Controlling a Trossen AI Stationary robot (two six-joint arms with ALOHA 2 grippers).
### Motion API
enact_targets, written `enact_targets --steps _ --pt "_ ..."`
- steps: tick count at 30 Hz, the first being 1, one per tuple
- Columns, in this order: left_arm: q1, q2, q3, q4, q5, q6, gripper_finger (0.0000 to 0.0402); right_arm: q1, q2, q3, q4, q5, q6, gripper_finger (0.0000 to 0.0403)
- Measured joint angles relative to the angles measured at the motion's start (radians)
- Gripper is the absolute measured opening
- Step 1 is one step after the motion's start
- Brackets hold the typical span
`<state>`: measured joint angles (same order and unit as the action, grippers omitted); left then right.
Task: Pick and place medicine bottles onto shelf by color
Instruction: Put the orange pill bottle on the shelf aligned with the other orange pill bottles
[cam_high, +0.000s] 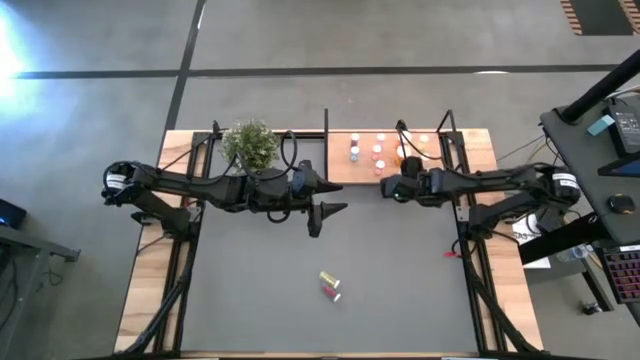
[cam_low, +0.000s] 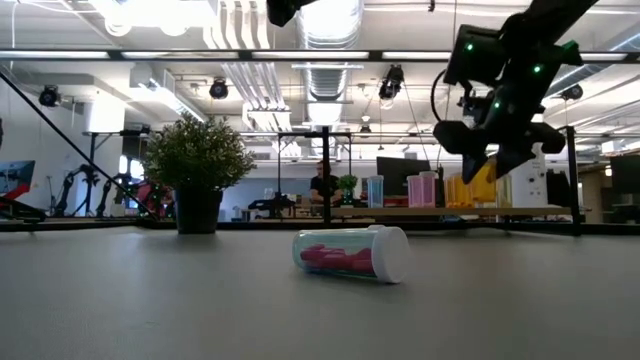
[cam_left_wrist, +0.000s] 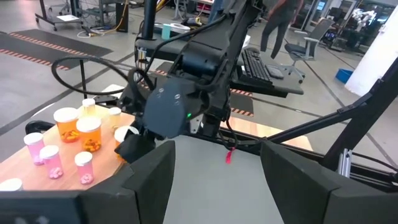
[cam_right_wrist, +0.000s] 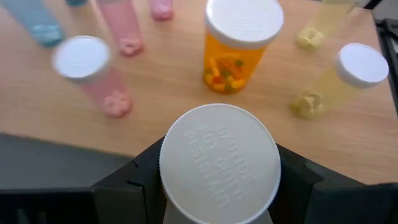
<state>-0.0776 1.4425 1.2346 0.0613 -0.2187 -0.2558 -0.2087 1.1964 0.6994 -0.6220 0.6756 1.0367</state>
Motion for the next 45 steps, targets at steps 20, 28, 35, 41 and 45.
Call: enact_targets --steps 20,28,35,41,45 --pt "0.000 0.000 0.000 -0.001 0.000 0.000 0.0222 -0.158 0.027 0.000 0.112 -0.033 -0.117 0.0194" --pt "0.000 0.000 0.000 -0.001 -0.011 0.001 0.0222 -0.175 0.059 0.002 0.144 -0.084 -0.135 0.0194" --pt "0.000 0.000 -0.001 -0.002 -0.018 0.001 0.0222 -0.178 0.079 0.003 0.187 -0.085 -0.161 0.0194" --pt "0.000 0.000 -0.003 -0.003 -0.019 0.000 0.0222 -0.178 0.079 0.003 0.186 -0.091 -0.182 0.0194" --pt "0.000 0.000 -0.003 -0.003 -0.022 0.000 0.0222 -0.178 0.078 0.002 0.185 -0.093 -0.176 0.0194"
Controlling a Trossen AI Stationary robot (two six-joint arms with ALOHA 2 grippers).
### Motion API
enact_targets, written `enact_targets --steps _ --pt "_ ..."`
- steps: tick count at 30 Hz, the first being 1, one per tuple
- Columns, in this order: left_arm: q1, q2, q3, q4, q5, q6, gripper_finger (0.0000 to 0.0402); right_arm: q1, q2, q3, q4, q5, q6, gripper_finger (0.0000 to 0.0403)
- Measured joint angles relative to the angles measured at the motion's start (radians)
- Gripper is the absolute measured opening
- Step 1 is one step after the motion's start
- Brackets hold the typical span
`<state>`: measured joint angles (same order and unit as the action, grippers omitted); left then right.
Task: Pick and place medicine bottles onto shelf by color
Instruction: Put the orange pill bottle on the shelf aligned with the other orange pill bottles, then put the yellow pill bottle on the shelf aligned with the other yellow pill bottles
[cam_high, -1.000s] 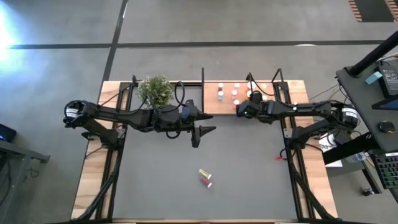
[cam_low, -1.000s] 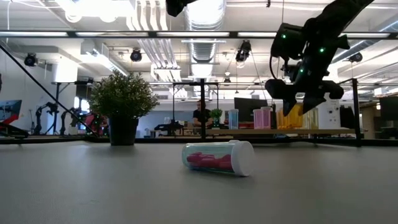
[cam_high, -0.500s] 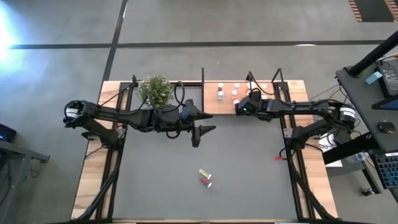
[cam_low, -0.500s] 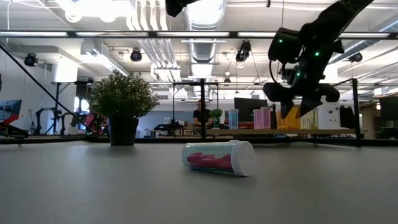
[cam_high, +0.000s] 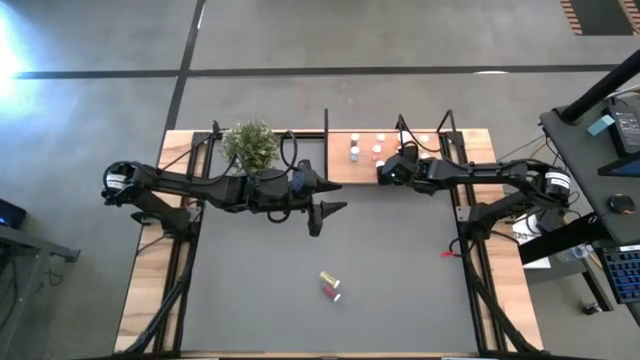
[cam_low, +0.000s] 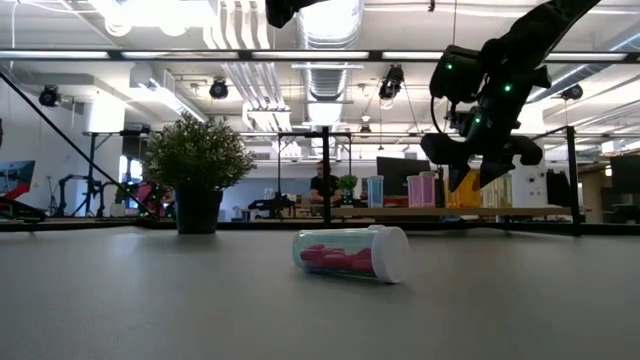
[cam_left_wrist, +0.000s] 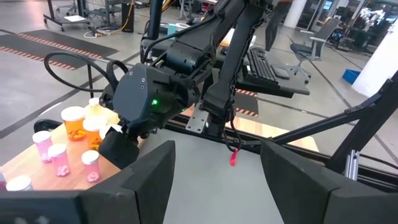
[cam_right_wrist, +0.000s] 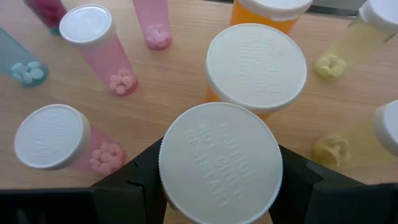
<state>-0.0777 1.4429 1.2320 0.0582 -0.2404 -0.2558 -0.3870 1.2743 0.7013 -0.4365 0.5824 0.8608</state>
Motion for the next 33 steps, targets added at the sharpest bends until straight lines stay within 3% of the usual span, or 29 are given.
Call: enact_targets --steps 9,22,33 --pt "0.000 0.000 0.000 0.000 -0.001 -0.001 0.0222 0.000 -0.052 -0.004 -0.015 -0.053 -0.064 0.0202" --pt "0.000 0.000 -0.001 0.000 -0.001 -0.027 0.0222 0.000 -0.063 0.001 -0.064 -0.059 -0.050 0.0302" --pt "-0.001 0.000 -0.001 -0.002 0.005 -0.028 0.0222 0.024 -0.103 0.106 -0.305 -0.270 0.008 0.0315"
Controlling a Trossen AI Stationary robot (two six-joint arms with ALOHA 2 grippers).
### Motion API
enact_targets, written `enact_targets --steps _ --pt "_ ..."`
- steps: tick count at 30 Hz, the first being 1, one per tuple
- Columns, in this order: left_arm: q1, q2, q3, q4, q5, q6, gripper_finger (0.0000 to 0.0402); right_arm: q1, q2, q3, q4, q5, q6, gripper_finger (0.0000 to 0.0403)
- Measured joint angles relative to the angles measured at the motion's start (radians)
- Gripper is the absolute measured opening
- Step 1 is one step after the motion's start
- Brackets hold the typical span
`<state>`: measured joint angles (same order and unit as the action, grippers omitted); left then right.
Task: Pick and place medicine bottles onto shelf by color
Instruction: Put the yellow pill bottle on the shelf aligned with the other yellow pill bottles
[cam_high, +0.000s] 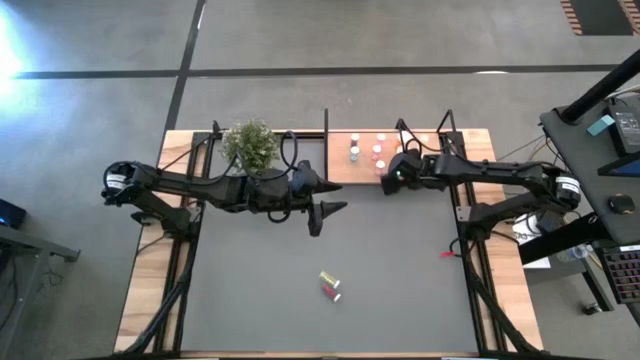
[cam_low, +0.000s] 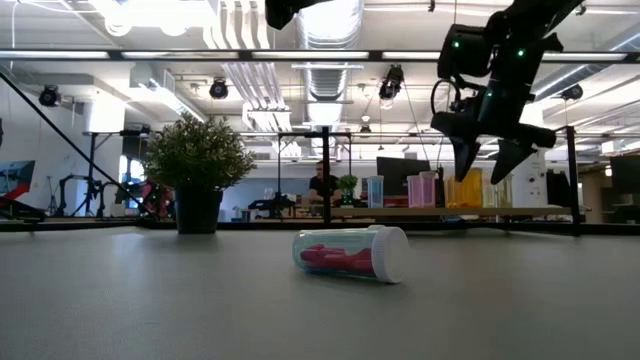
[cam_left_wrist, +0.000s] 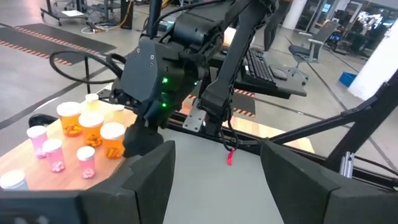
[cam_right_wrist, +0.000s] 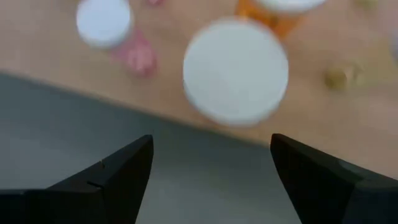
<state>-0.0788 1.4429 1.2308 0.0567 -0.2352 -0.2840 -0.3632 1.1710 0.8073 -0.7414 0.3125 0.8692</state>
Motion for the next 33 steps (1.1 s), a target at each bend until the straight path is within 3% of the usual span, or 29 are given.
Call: enact_targets --steps 10,18,25,29,33 --pt "-0.001 0.000 0.000 -0.116 0.045 -0.001 0.0222 0.172 -0.058 0.060 -0.230 -0.018 0.177 0.0315" --pt "-0.012 0.004 -0.001 -0.213 0.125 -0.004 0.0222 0.398 -0.069 0.091 -0.213 -0.018 0.261 0.0315" --pt "-0.069 0.070 -0.003 -0.230 0.135 -0.043 0.0222 0.616 -0.072 0.100 -0.184 -0.017 0.281 0.0315" --pt "-0.123 0.142 -0.004 -0.274 0.184 0.055 0.0222 0.761 -0.070 0.100 -0.123 -0.007 0.283 0.0315" --pt "-0.175 0.206 -0.005 -0.349 0.191 0.166 0.0222 0.906 -0.057 0.096 -0.001 0.077 0.313 0.0315"
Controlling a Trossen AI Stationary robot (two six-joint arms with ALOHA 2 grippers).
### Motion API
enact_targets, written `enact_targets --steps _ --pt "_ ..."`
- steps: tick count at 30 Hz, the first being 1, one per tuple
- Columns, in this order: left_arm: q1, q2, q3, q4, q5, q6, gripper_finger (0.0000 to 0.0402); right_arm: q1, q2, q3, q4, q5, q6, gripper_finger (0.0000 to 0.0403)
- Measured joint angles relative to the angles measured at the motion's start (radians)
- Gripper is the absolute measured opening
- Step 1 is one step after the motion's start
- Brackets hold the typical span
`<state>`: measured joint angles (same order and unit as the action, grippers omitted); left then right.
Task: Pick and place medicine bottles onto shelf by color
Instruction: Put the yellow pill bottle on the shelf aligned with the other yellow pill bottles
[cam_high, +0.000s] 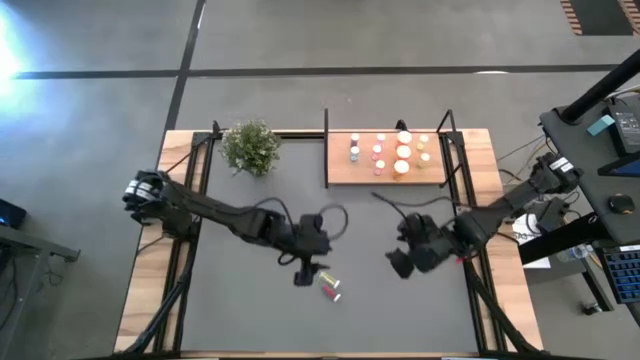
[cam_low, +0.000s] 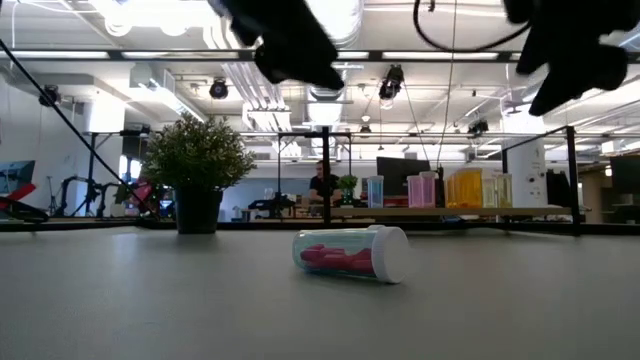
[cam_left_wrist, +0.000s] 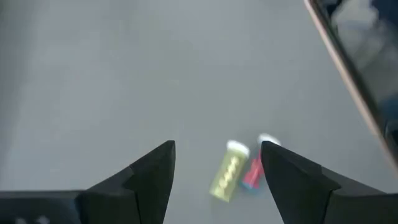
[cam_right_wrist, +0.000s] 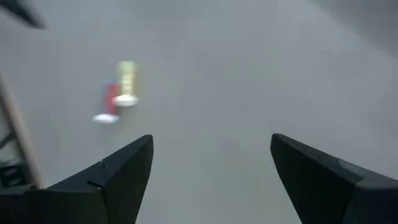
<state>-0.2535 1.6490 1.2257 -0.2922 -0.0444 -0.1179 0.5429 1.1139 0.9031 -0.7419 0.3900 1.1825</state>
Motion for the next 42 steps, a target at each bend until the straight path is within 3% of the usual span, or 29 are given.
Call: enact_targets --steps 5,11,24,30,42 --pt "-0.041 0.061 -0.001 -0.012 -0.002 0.072 0.0222 0.125 0.037 -0.001 0.086 0.078 0.029 0.0315" --pt "-0.063 0.149 0.002 -0.004 -0.003 0.073 0.0222 0.178 0.109 -0.001 0.096 0.102 0.099 0.0315" --pt "-0.067 0.248 0.003 0.014 -0.048 0.082 0.0222 0.186 0.218 -0.002 0.106 0.101 0.129 0.0315" --pt "-0.067 0.273 0.005 0.018 -0.095 0.129 0.0221 0.186 0.225 -0.002 0.125 0.101 0.135 0.0315" --pt "-0.062 0.306 -0.005 0.074 -0.094 0.160 0.0221 0.186 0.220 -0.002 0.124 0.107 0.134 0.0315"
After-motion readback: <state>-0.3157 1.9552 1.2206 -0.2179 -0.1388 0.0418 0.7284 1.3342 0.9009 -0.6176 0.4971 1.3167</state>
